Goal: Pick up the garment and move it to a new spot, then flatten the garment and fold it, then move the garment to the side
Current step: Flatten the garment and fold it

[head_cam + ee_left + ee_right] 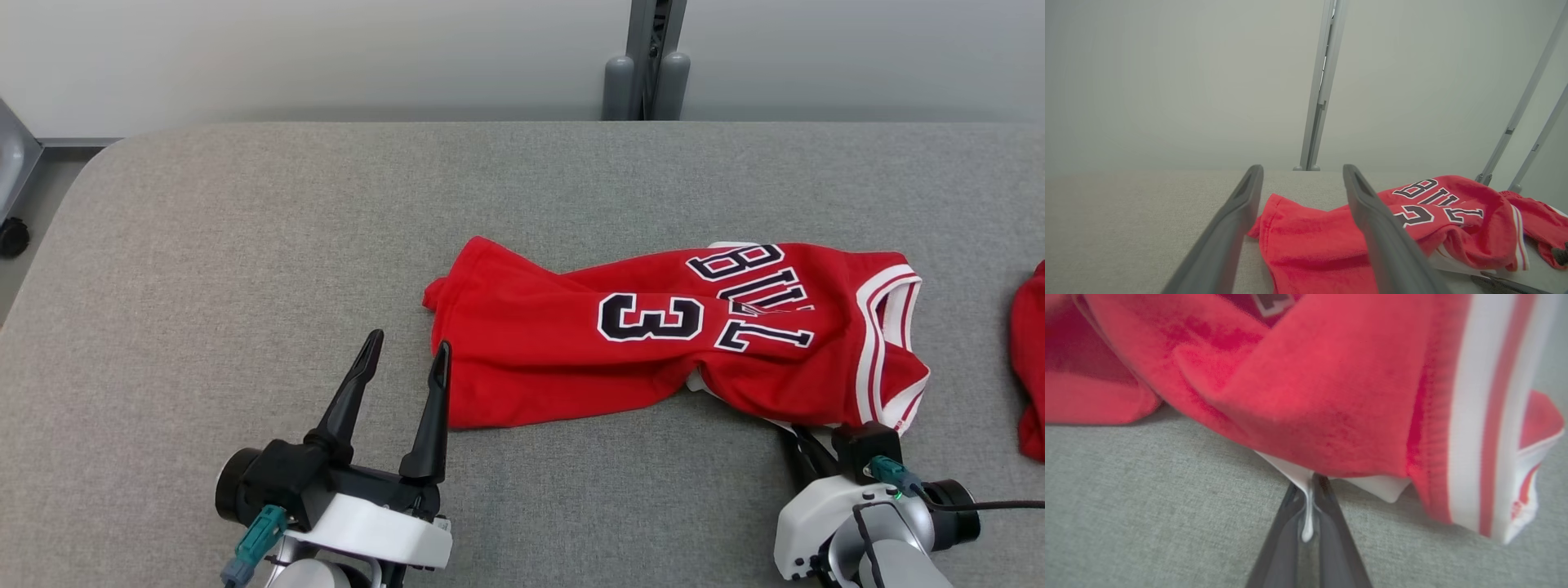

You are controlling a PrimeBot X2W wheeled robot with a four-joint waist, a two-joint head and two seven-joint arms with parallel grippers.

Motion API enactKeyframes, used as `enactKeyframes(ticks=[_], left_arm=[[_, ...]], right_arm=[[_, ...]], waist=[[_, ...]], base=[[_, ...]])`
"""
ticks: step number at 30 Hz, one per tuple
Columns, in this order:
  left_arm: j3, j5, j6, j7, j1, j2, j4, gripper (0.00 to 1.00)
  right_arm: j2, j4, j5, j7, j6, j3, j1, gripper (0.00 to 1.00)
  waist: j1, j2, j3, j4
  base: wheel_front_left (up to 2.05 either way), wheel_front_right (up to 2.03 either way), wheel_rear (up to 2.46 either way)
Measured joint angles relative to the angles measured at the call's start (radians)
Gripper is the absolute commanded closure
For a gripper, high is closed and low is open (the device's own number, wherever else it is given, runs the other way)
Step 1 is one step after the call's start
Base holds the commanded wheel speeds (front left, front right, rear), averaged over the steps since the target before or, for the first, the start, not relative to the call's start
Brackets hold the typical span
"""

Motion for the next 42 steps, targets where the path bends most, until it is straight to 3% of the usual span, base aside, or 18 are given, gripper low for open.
enactKeyframes(ticks=[7, 11, 22, 28, 35, 42], left_arm=[[0.000, -0.003, 0.000, 0.000, 0.001, 0.000, 0.003, 0.00], [-0.001, -0.007, 0.002, 0.000, 0.009, 0.000, 0.005, 0.00], [-0.004, -0.019, 0.009, 0.000, 0.033, 0.000, 0.008, 0.00], [-0.008, -0.021, 0.009, 0.000, 0.037, 0.000, 0.008, 0.00], [-0.007, -0.021, 0.009, 0.000, 0.044, 0.000, 0.014, 0.00], [-0.007, -0.028, 0.010, 0.000, 0.054, 0.000, 0.020, 0.00]], right_arm=[[-0.015, -0.064, 0.017, -0.010, 0.000, 0.008, -0.019, 1.00], [-0.035, -0.159, 0.025, 0.003, 0.000, 0.004, -0.032, 1.00], [-0.089, -0.504, 0.030, 0.168, 0.000, -0.007, -0.031, 1.00], [-0.123, -0.589, 0.042, 0.260, 0.000, 0.009, -0.006, 1.00], [-0.192, -0.655, 0.114, 0.441, 0.000, 0.054, 0.044, 1.00], [-0.290, -0.756, 0.252, 0.744, 0.000, 0.067, 0.096, 1.00]], waist=[[0.0000, 0.0000, -0.023, -0.010], [0.0000, 0.0000, -0.043, -0.014], [0.0000, 0.0000, -0.083, -0.016], [0.0000, 0.0000, -0.089, -0.013], [0.0000, 0.0000, -0.093, -0.019], [0.0000, 0.0000, -0.100, -0.037]], base=[[0.00, 0.00, 0.00], [0.00, 0.00, 0.00], [0.00, 0.00, 0.00], [0.00, 0.00, 0.00], [0.00, 0.00, 0.00], [0.00, 0.00, 0.00]])
